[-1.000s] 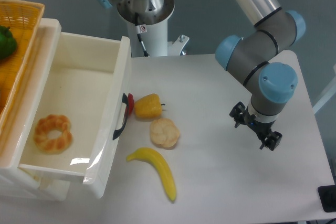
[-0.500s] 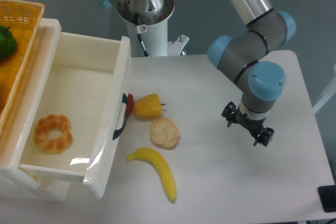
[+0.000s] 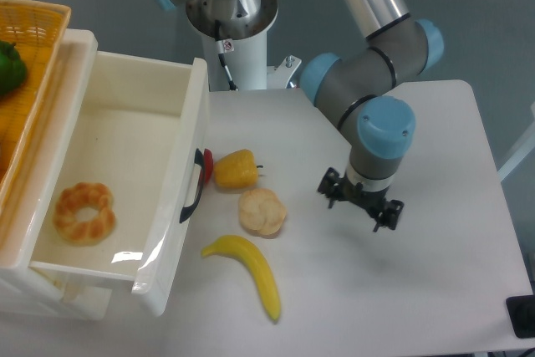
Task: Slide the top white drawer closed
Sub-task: 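Move the gripper toward the open white drawer's front handle, then lower the gripper onto the drawer front beside the black handle, then push the drawer front into the cabinet with the gripper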
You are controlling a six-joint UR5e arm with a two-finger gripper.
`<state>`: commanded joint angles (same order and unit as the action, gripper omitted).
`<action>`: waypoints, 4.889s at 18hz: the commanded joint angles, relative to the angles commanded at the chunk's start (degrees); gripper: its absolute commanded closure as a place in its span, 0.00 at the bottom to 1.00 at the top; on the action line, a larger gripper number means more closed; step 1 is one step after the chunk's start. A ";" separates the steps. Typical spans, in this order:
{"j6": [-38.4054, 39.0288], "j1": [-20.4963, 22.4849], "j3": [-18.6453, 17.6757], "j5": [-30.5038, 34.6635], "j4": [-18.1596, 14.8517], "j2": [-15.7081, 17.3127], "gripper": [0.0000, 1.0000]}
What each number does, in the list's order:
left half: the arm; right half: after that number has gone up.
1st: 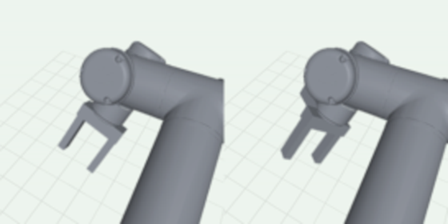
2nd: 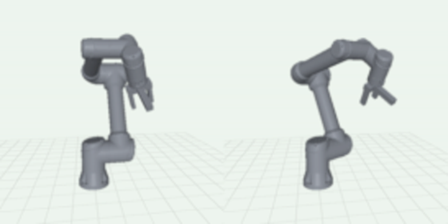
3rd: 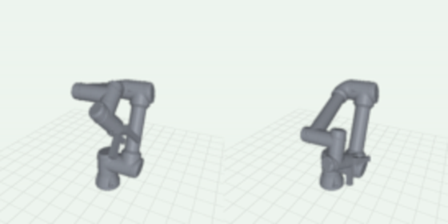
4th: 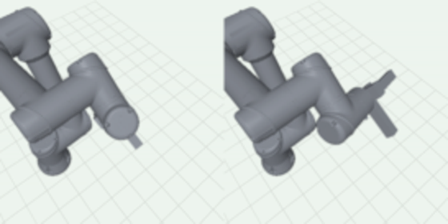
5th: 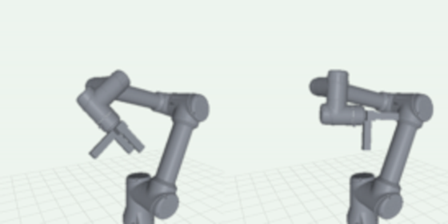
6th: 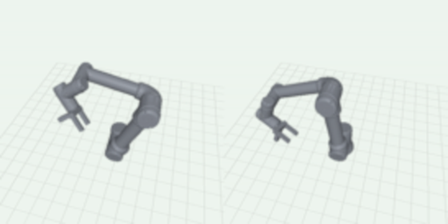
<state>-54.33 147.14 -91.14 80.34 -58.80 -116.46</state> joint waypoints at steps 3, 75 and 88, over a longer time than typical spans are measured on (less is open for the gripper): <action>5.18 -2.20 -1.40 -0.62 -0.44 1.23 0.46; 15.93 -9.94 -2.11 -25.67 -23.29 12.14 1.00; 19.17 -14.68 -2.11 -25.32 -22.94 12.14 1.00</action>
<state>-35.16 132.46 -93.25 55.02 -81.74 -104.33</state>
